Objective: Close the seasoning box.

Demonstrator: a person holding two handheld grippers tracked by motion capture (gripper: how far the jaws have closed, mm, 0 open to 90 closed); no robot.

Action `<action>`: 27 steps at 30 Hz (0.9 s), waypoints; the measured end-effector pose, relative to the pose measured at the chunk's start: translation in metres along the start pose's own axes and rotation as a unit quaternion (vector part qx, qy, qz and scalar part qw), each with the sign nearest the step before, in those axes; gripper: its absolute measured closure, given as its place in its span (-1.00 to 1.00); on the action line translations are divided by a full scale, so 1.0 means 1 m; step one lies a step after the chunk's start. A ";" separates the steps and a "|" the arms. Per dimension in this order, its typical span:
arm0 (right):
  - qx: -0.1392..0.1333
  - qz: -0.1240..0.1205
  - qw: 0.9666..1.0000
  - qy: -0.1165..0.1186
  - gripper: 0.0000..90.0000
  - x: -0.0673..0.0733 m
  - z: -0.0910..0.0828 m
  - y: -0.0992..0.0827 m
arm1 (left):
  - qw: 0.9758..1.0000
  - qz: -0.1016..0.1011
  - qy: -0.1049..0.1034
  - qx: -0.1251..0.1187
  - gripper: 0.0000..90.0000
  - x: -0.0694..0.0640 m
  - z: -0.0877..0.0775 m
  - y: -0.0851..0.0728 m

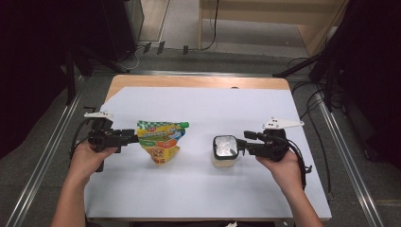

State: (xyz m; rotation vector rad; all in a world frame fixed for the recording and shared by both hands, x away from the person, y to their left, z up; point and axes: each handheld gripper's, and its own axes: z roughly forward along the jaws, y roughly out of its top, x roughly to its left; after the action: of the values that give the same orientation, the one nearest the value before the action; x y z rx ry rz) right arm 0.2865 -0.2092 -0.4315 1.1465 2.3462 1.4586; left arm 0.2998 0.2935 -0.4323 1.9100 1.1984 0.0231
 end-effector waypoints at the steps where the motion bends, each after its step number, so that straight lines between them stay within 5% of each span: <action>1: -0.001 0.000 1.000 -0.002 0.07 -0.001 -0.001 -0.001 | 1.000 0.000 0.001 -0.001 -0.05 0.000 0.000 0.000; 14: 0.003 0.003 0.999 -0.048 -0.09 -0.029 -0.010 -0.019 | 1.000 0.002 0.006 0.001 -0.04 0.001 0.001 -0.001; 24: -0.002 0.048 0.996 -0.077 -0.22 -0.056 -0.011 -0.039 | 1.000 0.002 0.011 0.003 -0.04 0.003 0.002 -0.001; 27: 0.000 0.045 0.995 -0.084 -0.24 -0.059 -0.010 -0.041 | 1.000 0.005 0.014 0.006 -0.04 0.003 0.003 -0.002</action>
State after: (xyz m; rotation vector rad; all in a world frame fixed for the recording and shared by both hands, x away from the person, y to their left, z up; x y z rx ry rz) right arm 0.3012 -0.2655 -0.4751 1.3369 2.2080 1.3302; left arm 0.3018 0.2941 -0.4368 1.9319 1.2092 0.0485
